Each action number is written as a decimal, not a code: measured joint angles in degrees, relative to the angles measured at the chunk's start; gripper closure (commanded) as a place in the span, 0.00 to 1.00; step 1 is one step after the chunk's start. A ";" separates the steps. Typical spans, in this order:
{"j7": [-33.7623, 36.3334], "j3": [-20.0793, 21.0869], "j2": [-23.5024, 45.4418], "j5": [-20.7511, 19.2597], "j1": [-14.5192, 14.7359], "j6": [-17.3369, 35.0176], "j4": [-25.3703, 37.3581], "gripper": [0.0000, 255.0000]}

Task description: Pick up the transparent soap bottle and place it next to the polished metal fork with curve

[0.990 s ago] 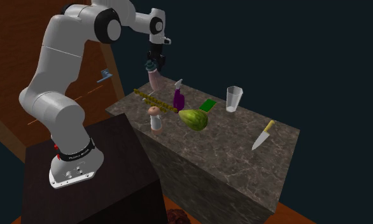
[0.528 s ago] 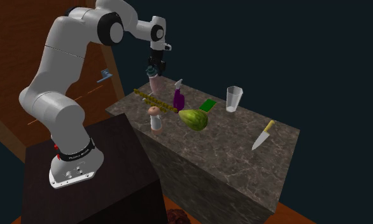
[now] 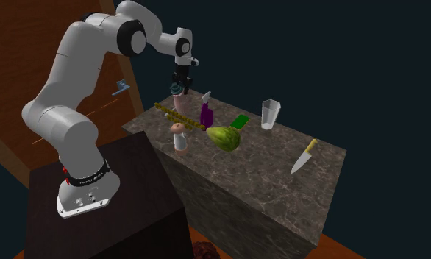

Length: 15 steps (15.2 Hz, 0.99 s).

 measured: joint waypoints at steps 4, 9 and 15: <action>-0.02 -0.14 1.68 -0.17 0.08 1.97 -0.28 1.00; -0.01 -0.28 3.34 -0.33 0.18 3.59 -0.26 1.00; -0.01 -0.29 3.48 -0.34 0.19 3.69 -0.18 0.00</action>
